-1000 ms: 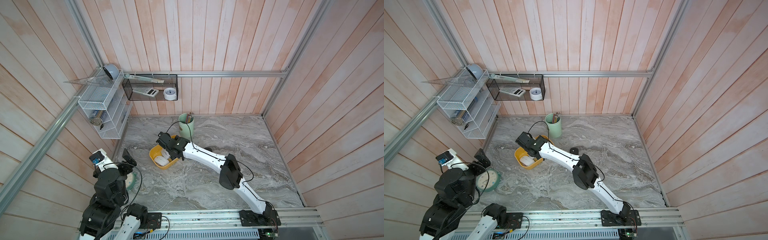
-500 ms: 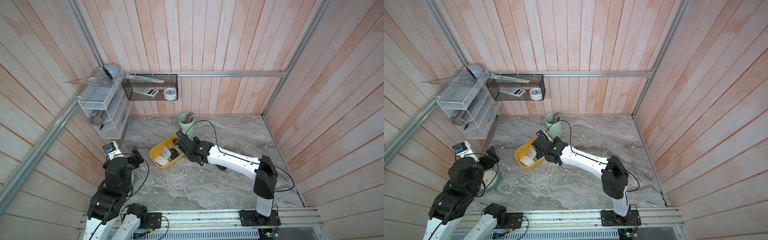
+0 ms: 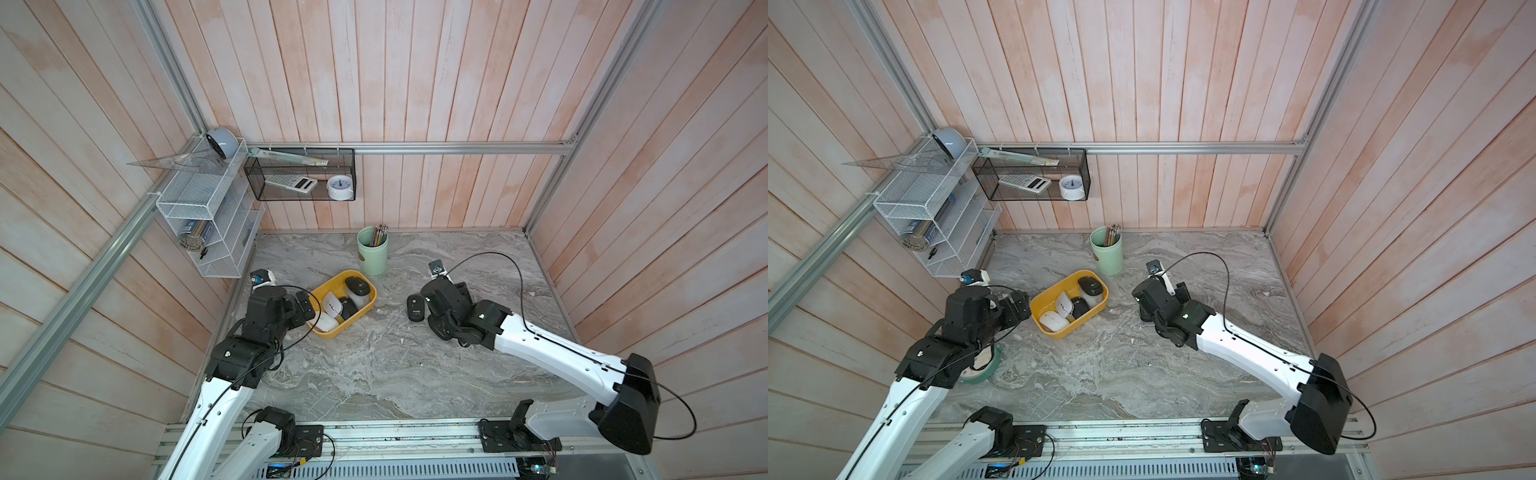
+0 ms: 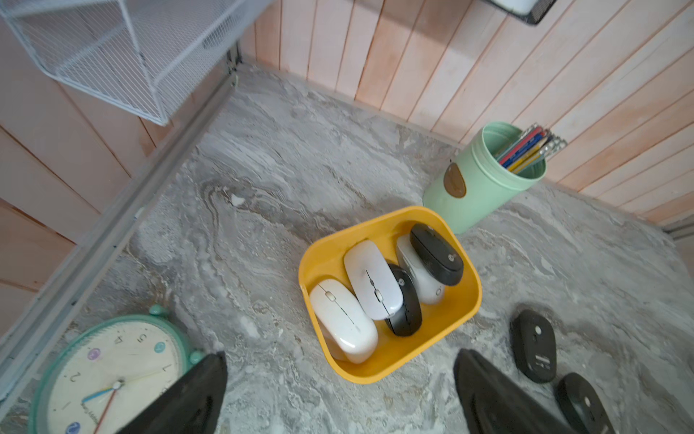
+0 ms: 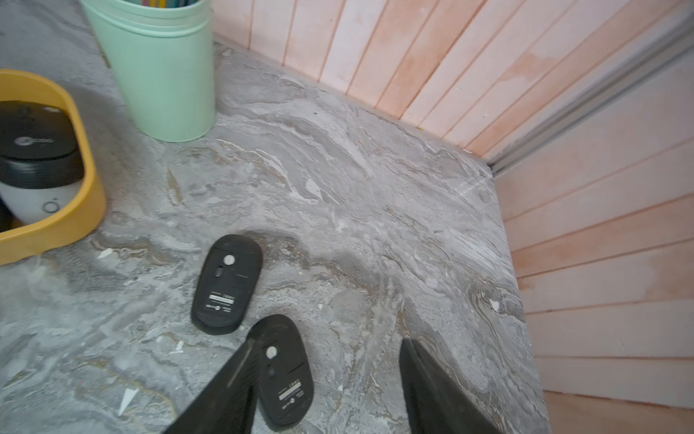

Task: Put the mouse in the storage box
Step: Pick up the mouse from the center of the board.

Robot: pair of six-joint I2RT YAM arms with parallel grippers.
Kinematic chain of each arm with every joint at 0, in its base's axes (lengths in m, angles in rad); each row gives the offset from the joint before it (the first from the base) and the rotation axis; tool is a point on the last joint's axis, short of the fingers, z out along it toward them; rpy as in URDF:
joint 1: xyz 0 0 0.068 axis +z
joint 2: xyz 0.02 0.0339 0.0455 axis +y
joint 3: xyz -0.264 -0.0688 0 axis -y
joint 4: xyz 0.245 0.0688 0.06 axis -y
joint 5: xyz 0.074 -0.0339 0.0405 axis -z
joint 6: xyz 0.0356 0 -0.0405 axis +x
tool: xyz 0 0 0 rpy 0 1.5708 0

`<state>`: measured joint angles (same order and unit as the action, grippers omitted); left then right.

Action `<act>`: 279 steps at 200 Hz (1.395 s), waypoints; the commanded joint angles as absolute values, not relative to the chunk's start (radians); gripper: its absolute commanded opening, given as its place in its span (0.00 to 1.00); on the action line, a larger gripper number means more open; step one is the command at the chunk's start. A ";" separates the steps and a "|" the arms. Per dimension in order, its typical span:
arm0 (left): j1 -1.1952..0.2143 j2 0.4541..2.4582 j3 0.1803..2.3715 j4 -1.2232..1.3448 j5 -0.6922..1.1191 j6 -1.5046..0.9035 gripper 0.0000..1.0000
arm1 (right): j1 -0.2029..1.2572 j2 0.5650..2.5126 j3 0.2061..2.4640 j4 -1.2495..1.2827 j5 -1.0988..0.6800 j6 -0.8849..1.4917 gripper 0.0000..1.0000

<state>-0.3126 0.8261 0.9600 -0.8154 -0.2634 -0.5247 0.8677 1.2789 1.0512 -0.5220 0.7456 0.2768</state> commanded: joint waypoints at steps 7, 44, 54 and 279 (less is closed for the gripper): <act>-0.438 0.906 0.936 -0.813 -0.269 -0.654 1.00 | 0.790 1.176 0.944 -0.491 0.675 0.363 0.64; -0.644 1.051 0.959 -0.746 -0.350 -0.736 1.00 | 0.691 1.073 0.820 -0.478 0.611 0.431 0.64; -0.689 1.099 0.976 -0.729 -0.361 -0.750 1.00 | 0.673 1.051 0.788 -0.471 0.607 0.445 0.64; -0.840 2.087 1.667 -0.652 -0.228 -0.727 0.79 | 0.513 0.818 0.456 -0.303 0.505 0.545 0.65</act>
<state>-0.8474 2.0491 1.6241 -0.6540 -0.2382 -0.7380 0.5179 0.8345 0.4728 -0.3195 0.5148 0.5308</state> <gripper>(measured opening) 0.805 0.649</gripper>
